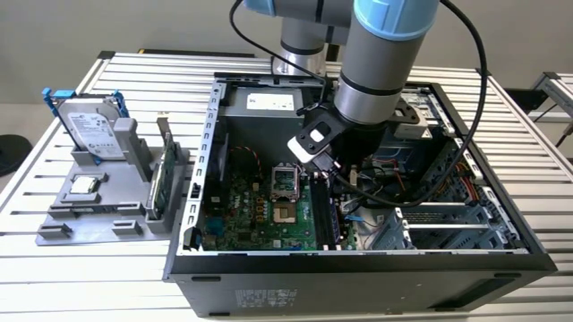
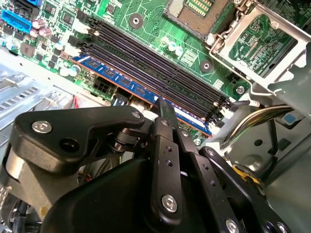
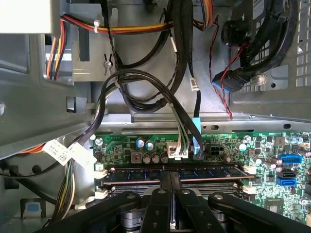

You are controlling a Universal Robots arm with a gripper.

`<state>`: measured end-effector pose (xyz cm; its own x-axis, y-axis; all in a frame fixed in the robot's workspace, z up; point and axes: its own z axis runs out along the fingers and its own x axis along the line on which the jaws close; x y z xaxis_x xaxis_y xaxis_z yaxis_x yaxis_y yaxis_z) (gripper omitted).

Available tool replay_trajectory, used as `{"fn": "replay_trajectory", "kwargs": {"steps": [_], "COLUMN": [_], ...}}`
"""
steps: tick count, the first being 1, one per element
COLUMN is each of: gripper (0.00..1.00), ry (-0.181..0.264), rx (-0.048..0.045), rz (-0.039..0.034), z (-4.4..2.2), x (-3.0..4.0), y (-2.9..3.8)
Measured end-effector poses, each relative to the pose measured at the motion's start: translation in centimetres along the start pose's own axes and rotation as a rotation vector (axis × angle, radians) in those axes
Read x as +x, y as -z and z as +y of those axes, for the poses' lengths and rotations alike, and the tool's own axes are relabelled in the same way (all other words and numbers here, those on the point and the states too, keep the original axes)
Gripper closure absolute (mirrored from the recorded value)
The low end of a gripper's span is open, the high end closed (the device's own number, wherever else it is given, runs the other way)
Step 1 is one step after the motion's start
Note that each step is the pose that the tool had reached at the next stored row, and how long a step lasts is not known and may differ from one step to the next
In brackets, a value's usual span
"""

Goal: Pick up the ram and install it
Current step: 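Press down the ram until it locks into place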

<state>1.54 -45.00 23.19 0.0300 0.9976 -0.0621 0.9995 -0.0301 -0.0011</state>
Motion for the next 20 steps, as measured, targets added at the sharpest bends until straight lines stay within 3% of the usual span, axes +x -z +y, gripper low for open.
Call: {"fn": "replay_trajectory", "kwargs": {"steps": [20], "gripper": [1.00], "ry": [0.000], "rx": [0.0002], "rz": [-0.0007], "z": [0.00], "x": [0.05], "y": [-0.92]}}
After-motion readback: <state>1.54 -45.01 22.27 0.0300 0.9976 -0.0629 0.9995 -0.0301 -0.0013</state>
